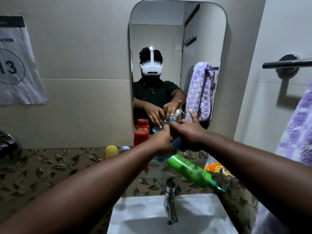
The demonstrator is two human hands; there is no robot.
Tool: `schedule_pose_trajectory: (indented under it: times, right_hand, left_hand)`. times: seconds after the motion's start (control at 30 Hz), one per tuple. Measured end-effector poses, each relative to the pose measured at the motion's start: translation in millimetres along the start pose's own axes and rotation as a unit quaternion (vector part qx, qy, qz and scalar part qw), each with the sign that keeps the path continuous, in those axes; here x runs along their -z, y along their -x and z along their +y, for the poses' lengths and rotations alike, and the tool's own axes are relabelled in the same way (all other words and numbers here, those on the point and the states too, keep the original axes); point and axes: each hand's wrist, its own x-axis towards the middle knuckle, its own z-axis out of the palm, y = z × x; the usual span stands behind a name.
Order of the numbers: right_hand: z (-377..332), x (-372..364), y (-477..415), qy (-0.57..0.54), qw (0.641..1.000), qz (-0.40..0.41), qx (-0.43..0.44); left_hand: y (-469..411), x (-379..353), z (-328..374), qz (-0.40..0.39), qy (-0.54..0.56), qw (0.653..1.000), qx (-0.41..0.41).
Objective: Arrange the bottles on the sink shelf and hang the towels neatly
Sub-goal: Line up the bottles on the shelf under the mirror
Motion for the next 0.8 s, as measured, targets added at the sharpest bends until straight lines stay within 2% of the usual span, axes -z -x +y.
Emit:
schedule_pose_trajectory:
  times: [0.17,0.23,0.33,0.37,0.4,0.47,0.5,0.57,0.63,0.8]
  right_hand:
    - [1,3,13,0.079,0.989,0.091,0.081]
    - [1,-1,18,0.111,0.970,0.186,0.109]
    - [-1,-15,21,0.157,0.892,0.400,0.141]
    - [-2,-20,20,0.134,0.886,0.428,0.120]
    - [-4,-24,17,0.071,0.900,0.424,0.071]
    - [-9,-31,10,-0.160,0.928,0.329,-0.074]
    - [-10,-35,7,-0.287,0.910,0.271,-0.129]
    - [-10,-46,0,-0.443,0.862,0.194,-0.153]
    - [-11,-56,-5,-0.487,0.847,0.166,-0.136]
    - [-15,-76,-18,-0.512,0.840,0.121,-0.135]
  left_hand:
    - [0,-6,-4,0.050,0.077,0.995,0.025]
    - [1,-8,-6,0.074,0.088,0.993,0.039]
    - [4,-14,-7,0.117,0.086,0.988,0.051]
    - [5,-16,-6,0.131,0.090,0.986,0.053]
    - [7,-17,-6,0.142,0.095,0.984,0.054]
    - [9,-19,-5,0.155,0.106,0.981,0.057]
    - [10,-19,-3,0.159,0.113,0.979,0.058]
    - [12,-21,-1,0.168,0.114,0.978,0.055]
    - [14,-23,2,0.171,0.108,0.978,0.053]
    - [19,-18,-5,0.162,0.071,0.984,0.029]
